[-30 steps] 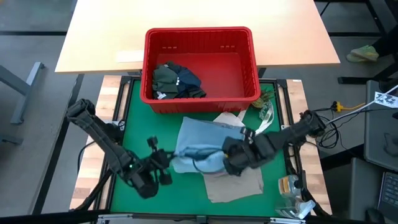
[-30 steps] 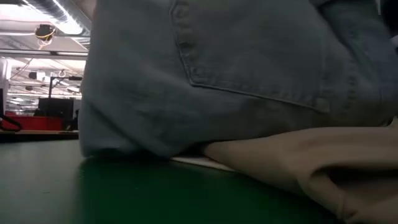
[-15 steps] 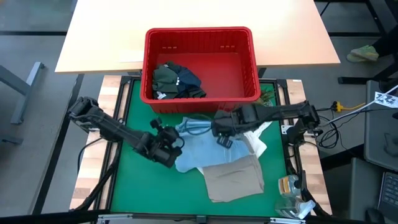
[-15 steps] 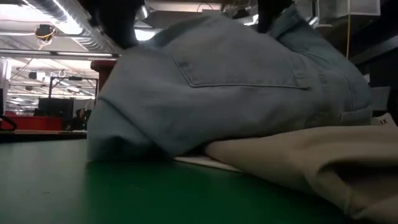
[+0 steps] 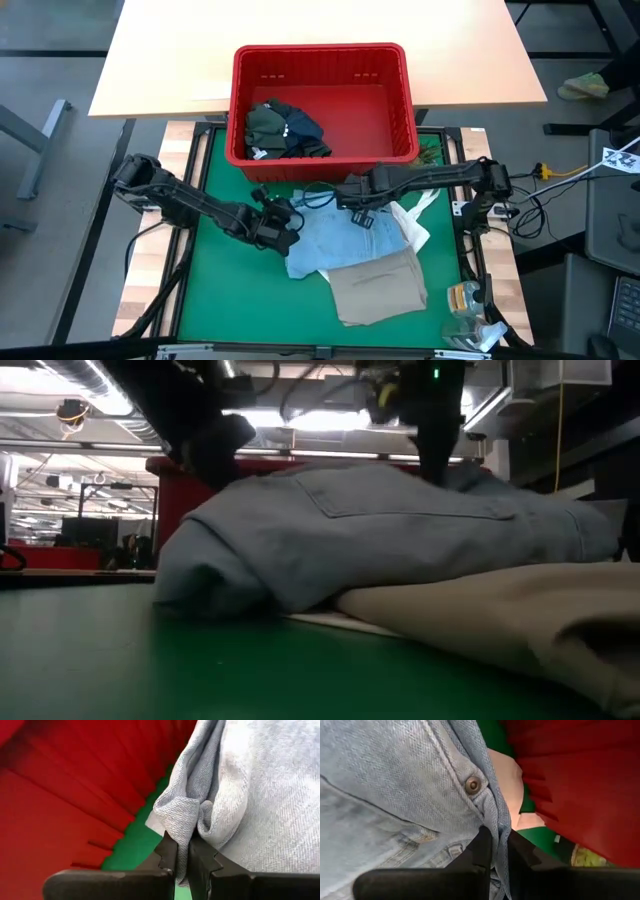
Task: Fold Laundry from Bin
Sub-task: Fold the light blue jeans
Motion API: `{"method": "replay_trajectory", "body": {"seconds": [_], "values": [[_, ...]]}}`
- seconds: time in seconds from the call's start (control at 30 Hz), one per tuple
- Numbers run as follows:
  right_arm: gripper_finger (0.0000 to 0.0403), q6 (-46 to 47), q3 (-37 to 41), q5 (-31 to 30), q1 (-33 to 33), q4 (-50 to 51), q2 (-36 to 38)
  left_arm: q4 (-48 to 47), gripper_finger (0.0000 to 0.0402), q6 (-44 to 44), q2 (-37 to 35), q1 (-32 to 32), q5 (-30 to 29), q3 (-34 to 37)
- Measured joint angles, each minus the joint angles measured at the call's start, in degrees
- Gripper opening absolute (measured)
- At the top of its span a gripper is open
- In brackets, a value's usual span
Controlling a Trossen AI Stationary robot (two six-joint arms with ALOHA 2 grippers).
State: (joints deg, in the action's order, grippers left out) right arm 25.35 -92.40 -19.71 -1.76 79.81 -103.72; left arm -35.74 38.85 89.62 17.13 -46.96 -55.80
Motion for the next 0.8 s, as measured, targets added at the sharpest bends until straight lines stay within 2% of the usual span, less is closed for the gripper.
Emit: {"method": "replay_trajectory", "body": {"seconds": [0.13,0.27,0.4,0.6,0.8], "values": [[0.0035,-0.38,5.82,-1.78,1.88,-4.77,0.04,2.03,0.0017,-0.72,0.0,-2.39,2.91,1.58],[0.0035,-0.42,8.41,-1.77,3.34,-7.36,0.04,6.08,0.0017,-3.16,0.0,-4.57,4.74,3.89],[0.0035,-1.79,9.01,-1.81,3.67,-9.27,0.04,8.77,0.0018,-4.96,0.0,-6.34,6.85,4.91],[0.0035,-2.06,9.05,-1.66,3.67,-9.31,0.04,9.16,0.0021,-5.09,0.0,-6.65,6.62,4.91],[0.0035,-2.03,9.05,-1.08,3.69,-9.74,0.04,8.82,0.005,-5.08,0.0,-6.67,6.37,4.93]]}}
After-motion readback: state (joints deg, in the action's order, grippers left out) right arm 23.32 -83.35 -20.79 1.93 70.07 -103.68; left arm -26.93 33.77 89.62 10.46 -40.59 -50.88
